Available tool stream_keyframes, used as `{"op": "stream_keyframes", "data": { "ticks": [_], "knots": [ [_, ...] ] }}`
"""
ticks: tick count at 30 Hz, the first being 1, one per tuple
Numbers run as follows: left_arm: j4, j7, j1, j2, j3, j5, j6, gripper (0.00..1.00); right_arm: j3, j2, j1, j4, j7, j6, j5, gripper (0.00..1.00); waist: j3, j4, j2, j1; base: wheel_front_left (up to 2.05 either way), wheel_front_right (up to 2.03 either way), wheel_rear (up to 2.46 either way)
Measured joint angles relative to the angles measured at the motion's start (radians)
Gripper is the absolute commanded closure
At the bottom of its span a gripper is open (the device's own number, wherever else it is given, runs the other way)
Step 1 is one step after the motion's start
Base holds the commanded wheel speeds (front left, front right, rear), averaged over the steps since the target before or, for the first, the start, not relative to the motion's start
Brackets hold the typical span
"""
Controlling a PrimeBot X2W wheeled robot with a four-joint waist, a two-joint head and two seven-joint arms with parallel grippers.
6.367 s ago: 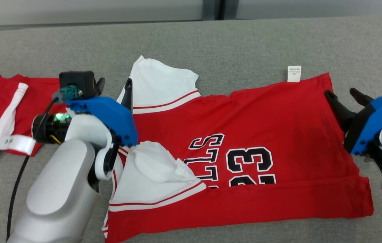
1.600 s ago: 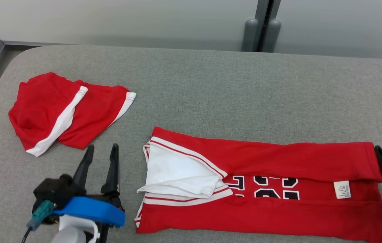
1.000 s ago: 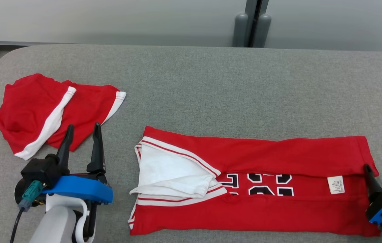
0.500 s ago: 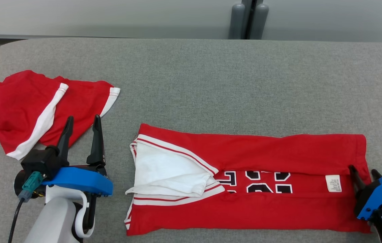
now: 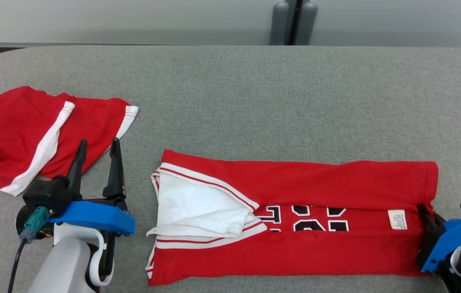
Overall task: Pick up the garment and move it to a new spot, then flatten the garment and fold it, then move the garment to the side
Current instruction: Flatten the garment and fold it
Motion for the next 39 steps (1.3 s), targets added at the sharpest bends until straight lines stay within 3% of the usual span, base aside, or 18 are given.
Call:
{"op": "stream_keyframes", "data": {
  "ticks": [11,19,26,31,39],
  "knots": [
    [-0.006,0.000,0.004,0.005,0.006,-0.007,0.002,0.00,-0.053,-0.006,0.000,-0.024,-0.038,0.002,0.024,1.00,-0.013,-0.018,0.0000,0.0000,0.00,0.00,0.00],
    [-0.013,0.000,0.021,0.010,0.013,-0.007,0.006,0.00,-0.213,-0.047,0.047,-0.159,0.001,0.001,-0.025,1.00,-0.033,-0.029,0.0000,0.0001,0.00,0.00,0.00],
    [-0.014,0.000,0.037,0.007,0.016,-0.006,0.006,0.00,-0.284,-0.041,0.100,-0.323,0.072,0.001,-0.091,1.00,-0.061,-0.031,0.0000,0.0001,0.00,0.00,0.00],
    [-0.010,0.000,0.048,-0.003,0.013,0.000,0.000,0.00,-0.230,0.023,0.146,-0.420,0.117,0.001,-0.100,1.00,-0.092,-0.024,0.0000,0.0000,0.00,0.00,0.00],
    [-0.012,0.000,0.082,-0.010,0.031,0.002,-0.007,0.00,0.064,0.092,0.176,-0.498,0.152,0.001,-0.082,1.00,-0.119,-0.025,0.0000,0.0000,0.00,0.00,0.00]
  ]
}}
